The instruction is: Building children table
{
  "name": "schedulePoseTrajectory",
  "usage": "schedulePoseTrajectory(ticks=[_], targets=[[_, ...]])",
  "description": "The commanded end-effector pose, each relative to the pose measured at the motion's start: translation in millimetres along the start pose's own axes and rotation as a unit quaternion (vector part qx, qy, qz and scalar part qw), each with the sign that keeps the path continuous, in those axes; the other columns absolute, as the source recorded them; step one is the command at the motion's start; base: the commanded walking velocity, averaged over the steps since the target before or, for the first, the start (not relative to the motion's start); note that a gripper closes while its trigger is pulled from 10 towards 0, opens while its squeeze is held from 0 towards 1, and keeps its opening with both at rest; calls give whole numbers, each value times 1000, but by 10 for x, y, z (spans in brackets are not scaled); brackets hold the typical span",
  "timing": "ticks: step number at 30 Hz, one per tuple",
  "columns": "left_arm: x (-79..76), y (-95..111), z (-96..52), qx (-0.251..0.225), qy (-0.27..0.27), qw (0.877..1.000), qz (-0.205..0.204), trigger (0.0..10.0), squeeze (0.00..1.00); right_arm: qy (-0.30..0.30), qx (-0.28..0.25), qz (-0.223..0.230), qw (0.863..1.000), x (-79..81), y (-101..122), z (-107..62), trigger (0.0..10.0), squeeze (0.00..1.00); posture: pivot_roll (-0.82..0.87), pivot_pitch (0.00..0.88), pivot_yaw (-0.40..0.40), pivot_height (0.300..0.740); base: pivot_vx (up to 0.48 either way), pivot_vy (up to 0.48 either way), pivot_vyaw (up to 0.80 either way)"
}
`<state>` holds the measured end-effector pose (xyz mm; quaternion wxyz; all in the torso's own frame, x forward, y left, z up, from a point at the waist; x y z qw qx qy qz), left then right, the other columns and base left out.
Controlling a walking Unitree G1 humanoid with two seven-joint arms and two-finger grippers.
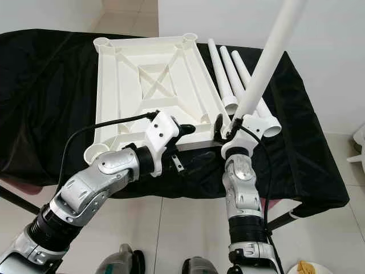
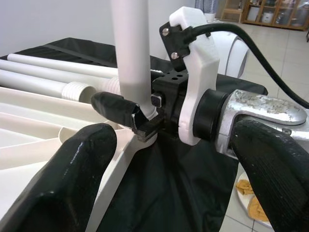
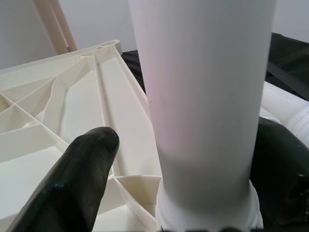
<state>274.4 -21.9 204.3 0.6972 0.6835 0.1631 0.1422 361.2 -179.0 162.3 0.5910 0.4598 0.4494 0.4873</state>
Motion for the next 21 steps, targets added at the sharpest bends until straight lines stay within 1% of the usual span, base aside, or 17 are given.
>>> schedulePoseTrajectory(ticks=[1, 2, 5, 6, 9, 11, 13, 16, 17, 20, 21], targets=[[-104, -31, -1, 13, -53, 999, 1, 10000, 0, 20, -12, 1, 1000, 26, 64, 11, 10000, 929, -13, 78, 4, 740, 0, 0, 0], [-100, -50, 9, 16, -52, 998, 0, 10000, 0, 31, -16, 2, 999, 26, 89, 20, 10000, 0, -13, 77, 5, 740, 0, 0, 0], [-54, -143, 58, 36, -43, 998, -2, 10000, 0, 51, -28, 1, 998, 15, 147, 27, 10000, 0, -16, 80, 5, 740, 0, 0, 0], [-54, -143, 58, 36, -43, 998, -2, 10000, 0, 51, -28, 1, 998, 15, 147, 27, 10000, 0, -16, 80, 5, 740, 0, 0, 0], [5, -280, 110, 67, -29, 997, -2, 10000, 0, 61, -38, 6, 997, 5, 197, 21, 10000, 0, -27, 81, 14, 740, 0, 0, 0], [5, -280, 110, 67, -29, 997, -2, 10000, 0, 61, -38, 6, 997, 5, 197, 21, 10000, 0, -27, 81, 14, 740, 0, 0, 0], [27, -351, 146, 83, -22, 996, -7, 10000, 0, 68, -46, 10, 997, 0, 234, 8, 10000, 0, -27, 81, 14, 740, 0, 0, 0], [86, -466, 248, 105, 4, 994, -10, 10000, 0, 81, -56, 13, 995, -20, 284, -24, 10000, 0, -34, 82, 19, 740, 0, 0, 0], [86, -466, 248, 105, 4, 994, -10, 10000, 0, 81, -56, 13, 995, -20, 284, -24, 10000, 0, -34, 82, 19, 740, 0, 0, 0], [216, -544, 328, 120, 49, 992, 1, 10000, 0, 86, -59, 8, 994, -65, 304, -47, 10000, 0, -47, 86, 29, 740, 0, 0, 0], [216, -544, 328, 120, 49, 992, 1, 10000, 0, 86, -59, 8, 994, -65, 304, -47, 10000, 0, -47, 86, 29, 740, 0, 0, 0]])
Point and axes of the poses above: a point about 5 cm out from each wrist's last joint towards the gripper, its own z axis pointing out of the wrist towards the gripper, its own y axis along the axis of the wrist's last joint, x = y × z, the point moved 4 cm from there along z, pointing out of the wrist towards the gripper, and after that the axes turned 10 degrees about -z, right-handed, at the moved point
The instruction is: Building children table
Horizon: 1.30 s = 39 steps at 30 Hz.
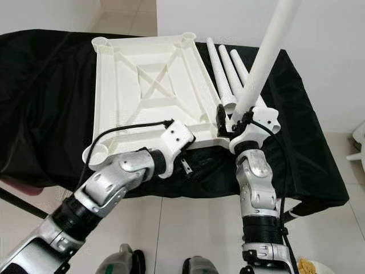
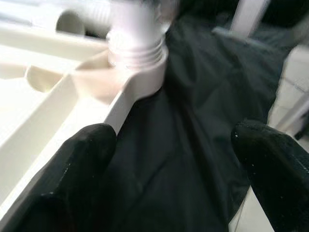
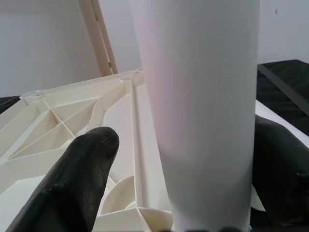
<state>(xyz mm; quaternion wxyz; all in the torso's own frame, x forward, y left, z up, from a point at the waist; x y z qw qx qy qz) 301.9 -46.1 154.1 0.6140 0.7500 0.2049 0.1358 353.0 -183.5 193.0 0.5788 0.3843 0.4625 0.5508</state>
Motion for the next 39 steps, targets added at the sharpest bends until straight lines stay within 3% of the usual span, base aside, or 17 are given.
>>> schedulePoseTrajectory(ticks=[1, 14, 27, 39], targets=[[77, -48, 28, 12, 31, 999, 12, 10000, 0, 7, 1, 4, 1000, 9, 0, -28, 10000, 0, -47, 86, 29, 740, 0, 0, 0], [401, -34, 75, 11, 125, 992, 12, 10000, 0, -2, 3, 7, 1000, -57, 20, -104, 10000, 0, -72, 98, 45, 740, 0, 0, 0], [465, 61, 86, -15, 140, 990, 7, 10000, 0, -2, 6, 3, 1000, -78, 21, -115, 10000, 0, -75, 91, 44, 740, 0, 0, 0], [422, -241, 132, 60, 137, 988, 44, 10000, 0, 2, 8, -2, 1000, -88, 28, -112, 10000, 0, -79, 84, 42, 740, 0, 0, 0]])
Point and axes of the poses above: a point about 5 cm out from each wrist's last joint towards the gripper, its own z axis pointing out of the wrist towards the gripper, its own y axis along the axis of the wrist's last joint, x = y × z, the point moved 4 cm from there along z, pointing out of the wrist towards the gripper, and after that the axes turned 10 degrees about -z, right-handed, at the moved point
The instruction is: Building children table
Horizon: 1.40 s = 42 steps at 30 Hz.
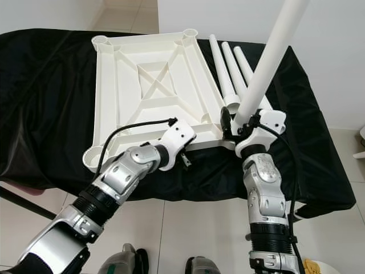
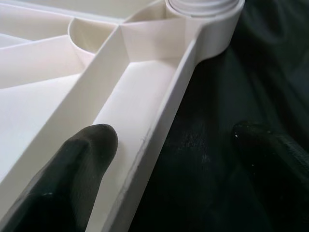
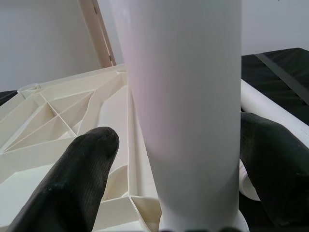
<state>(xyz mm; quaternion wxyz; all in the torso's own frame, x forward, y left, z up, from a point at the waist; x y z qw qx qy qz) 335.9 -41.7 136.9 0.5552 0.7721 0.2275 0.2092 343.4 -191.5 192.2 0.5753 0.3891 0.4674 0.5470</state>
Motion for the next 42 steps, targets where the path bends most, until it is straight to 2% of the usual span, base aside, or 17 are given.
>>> schedulePoseTrajectory(ticks=[1, 7, 8, 9, 14, 15, 17, 20, 23, 33, 34, 35, 36, 37, 42], targets=[[79, -128, 5, 17, 57, 998, 2, 10000, 0, 2, 0, -3, 1000, -16, 13, -14, 10000, 0, -78, 84, 41, 740, 0, 0, 0], [22, -111, -13, 9, 28, 1000, 4, 10000, 0, 4, 3, -4, 1000, -8, 0, -13, 10000, 0, -73, 81, 41, 740, 0, 0, 0], [11, -123, -18, 11, 22, 1000, 1, 5961, 0, 4, 3, -4, 1000, -6, -2, -11, 10000, 0, -73, 81, 41, 740, 0, 0, 0], [3, -127, -27, 11, 17, 1000, -6, 0, 0, 5, 3, -4, 1000, -5, -3, -10, 10000, 0, -70, 81, 43, 740, 0, 0, 0], [-31, -126, -49, 11, 3, 1000, -9, 0, 0, 5, 4, -5, 1000, -8, -4, -7, 10000, 0, -69, 82, 43, 740, 0, 0, 0], [-122, -121, -72, 11, -29, 1000, -6, 0, 0, 5, 4, -6, 1000, -19, -6, -4, 10000, 0, -66, 85, 42, 740, 0, 0, 0], [-122, -121, -72, 11, -29, 1000, -6, 0, 0, 5, 4, -6, 1000, -19, -6, -4, 10000, 0, -66, 85, 42, 740, 0, 0, 0], [-206, -112, -100, 9, -57, 998, -7, 0, 0, 5, 5, -7, 1000, -31, -8, -4, 10000, 0, -63, 87, 43, 740, 0, 0, 0], [-334, -127, -170, 9, -105, 994, -4, 0, 0, 4, 6, -10, 1000, -54, -8, -1, 10000, 0, -59, 94, 42, 740, 0, 0, 0], [-384, -212, -294, 28, -131, 991, 3, 196, 0, 16, 6, -14, 1000, -50, -10, 5, 10000, 0, -52, 98, 42, 740, 0, 0, 0], [-393, -226, -304, 31, -133, 991, 5, 2000, 0, 20, 6, -13, 1000, -43, -10, 4, 10000, 0, -49, 99, 41, 740, 0, 0, 0], [-397, -244, -308, 37, -133, 990, 9, 9529, 0, 24, 6, -14, 1000, -36, -9, 4, 10000, 0, -48, 99, 40, 740, 0, 0, 0], [-397, -244, -308, 37, -133, 990, 9, 9529, 0, 24, 6, -14, 1000, -36, -9, 4, 10000, 0, -48, 99, 40, 740, 0, 0, 0], [-386, -263, -297, 43, -128, 991, 5, 10000, 0, 29, 6, -14, 999, -29, -9, 5, 10000, 0, -48, 99, 40, 740, 0, 0, 0], [-327, -273, -265, 52, -109, 993, 14, 10000, 0, 49, 3, -16, 999, 9, 6, 1, 10000, 0, -50, 100, 37, 740, 0, 0, 0]])
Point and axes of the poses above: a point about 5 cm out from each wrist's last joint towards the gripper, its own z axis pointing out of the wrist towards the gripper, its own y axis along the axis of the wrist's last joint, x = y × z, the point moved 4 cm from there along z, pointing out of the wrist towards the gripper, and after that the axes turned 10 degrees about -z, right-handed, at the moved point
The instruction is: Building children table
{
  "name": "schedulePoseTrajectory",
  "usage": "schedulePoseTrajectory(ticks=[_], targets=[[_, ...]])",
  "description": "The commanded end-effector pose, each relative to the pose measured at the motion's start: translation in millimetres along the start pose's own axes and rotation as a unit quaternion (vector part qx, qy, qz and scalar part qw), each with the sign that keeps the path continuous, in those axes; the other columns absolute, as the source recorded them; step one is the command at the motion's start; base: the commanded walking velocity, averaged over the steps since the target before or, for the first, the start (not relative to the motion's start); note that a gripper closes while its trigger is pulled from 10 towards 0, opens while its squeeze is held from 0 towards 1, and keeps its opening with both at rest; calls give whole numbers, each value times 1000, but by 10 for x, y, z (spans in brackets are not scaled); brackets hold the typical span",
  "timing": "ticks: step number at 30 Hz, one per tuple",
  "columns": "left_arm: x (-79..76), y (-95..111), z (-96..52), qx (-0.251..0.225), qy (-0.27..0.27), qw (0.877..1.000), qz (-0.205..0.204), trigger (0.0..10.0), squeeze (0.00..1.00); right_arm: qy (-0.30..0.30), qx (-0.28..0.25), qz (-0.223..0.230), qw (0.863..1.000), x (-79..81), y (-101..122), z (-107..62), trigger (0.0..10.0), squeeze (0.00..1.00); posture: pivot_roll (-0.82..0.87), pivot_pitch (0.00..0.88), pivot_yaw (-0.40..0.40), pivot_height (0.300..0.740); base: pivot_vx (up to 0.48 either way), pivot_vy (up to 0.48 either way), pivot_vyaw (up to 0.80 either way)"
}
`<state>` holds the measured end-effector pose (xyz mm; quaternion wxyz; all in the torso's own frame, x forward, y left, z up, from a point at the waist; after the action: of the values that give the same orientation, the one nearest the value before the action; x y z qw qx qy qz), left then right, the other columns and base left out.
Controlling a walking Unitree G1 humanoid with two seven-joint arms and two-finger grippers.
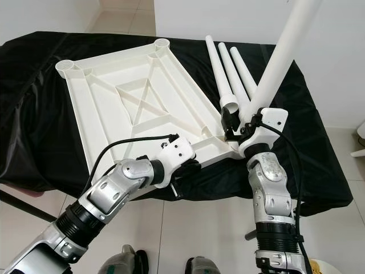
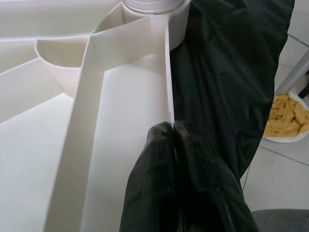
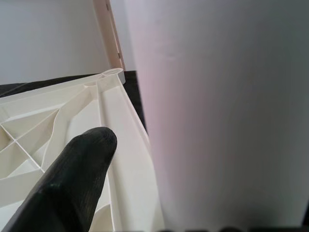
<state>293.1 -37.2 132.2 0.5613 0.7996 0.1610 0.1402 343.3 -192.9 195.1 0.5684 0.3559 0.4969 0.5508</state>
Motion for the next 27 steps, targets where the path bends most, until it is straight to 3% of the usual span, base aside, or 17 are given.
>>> schedulePoseTrajectory(ticks=[1, 16, 27], targets=[[2, -172, 8, 42, -9, 999, -7, 10000, 0, 11, 5, 5, 1000, 29, -19, -4, 10000, 0, -50, 100, 37, 740, 0, 0, 0], [216, -265, -42, 72, 44, 996, 2, 10000, 0, 60, 8, -6, 998, 24, -33, -64, 10000, 0, -49, 104, 35, 740, 0, 0, 0], [212, -238, -46, 68, 42, 997, -2, 10000, 0, 83, 25, -22, 996, -169, -98, -147, 10000, 0, -51, 105, 35, 740, 0, 0, 0]])
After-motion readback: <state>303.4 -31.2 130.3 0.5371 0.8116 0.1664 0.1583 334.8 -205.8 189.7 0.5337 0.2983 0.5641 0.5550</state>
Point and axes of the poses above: a point about 5 cm out from each wrist's last joint towards the gripper, its own z axis pointing out of the wrist towards the gripper, its own y axis along the axis of the wrist's last joint, x = y × z, the point moved 4 cm from there along z, pointing out of the wrist towards the gripper, and after that the axes turned 10 degrees about -z, right-handed, at the moved point
